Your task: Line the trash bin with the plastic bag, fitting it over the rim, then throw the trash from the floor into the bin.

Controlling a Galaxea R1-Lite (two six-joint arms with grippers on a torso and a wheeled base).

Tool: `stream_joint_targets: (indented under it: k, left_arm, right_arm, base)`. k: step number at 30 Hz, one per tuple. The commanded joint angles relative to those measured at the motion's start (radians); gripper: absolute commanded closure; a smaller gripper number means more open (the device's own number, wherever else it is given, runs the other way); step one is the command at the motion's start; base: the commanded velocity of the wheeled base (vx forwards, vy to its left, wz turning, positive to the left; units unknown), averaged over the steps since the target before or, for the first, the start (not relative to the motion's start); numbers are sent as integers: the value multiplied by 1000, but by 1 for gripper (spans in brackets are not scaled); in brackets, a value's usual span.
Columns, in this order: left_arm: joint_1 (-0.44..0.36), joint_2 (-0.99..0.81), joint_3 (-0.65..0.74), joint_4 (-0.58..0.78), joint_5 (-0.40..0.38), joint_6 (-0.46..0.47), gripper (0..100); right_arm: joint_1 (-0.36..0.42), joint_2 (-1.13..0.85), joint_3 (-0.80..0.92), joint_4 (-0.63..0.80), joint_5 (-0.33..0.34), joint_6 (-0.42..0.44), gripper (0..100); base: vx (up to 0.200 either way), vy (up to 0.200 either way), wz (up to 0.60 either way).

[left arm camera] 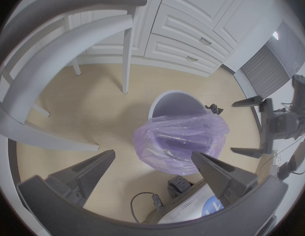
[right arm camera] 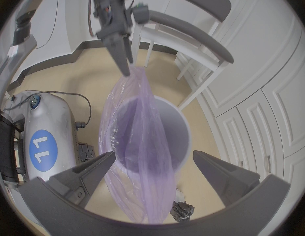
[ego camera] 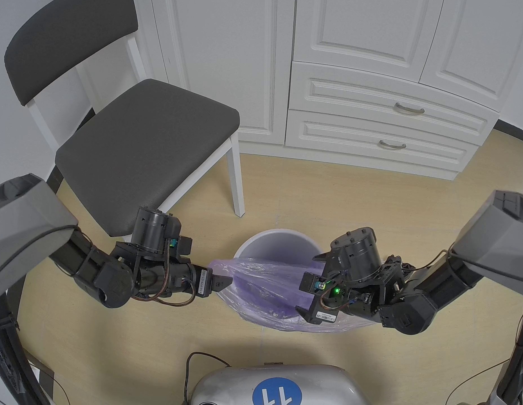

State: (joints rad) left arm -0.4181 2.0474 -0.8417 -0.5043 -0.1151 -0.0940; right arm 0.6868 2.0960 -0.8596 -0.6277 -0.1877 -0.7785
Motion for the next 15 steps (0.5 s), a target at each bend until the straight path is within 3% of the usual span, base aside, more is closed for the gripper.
stream_joint_targets:
  k: [1, 6, 15]
  left_arm:
    - [5, -78, 29, -5, -5, 7, 0]
    - [1, -96, 32, -11, -1, 8, 0]
    - [7, -115, 36, -10, 2, 8, 0]
  right_arm:
    - [3, 96, -45, 0, -9, -2, 0]
    - [11, 157, -85, -3, -52, 1, 0]
    - [-15, 211, -151, -4, -55, -2, 0]
  base:
    - [0, 0, 0]
    - [0, 0, 0]
    - [0, 0, 0]
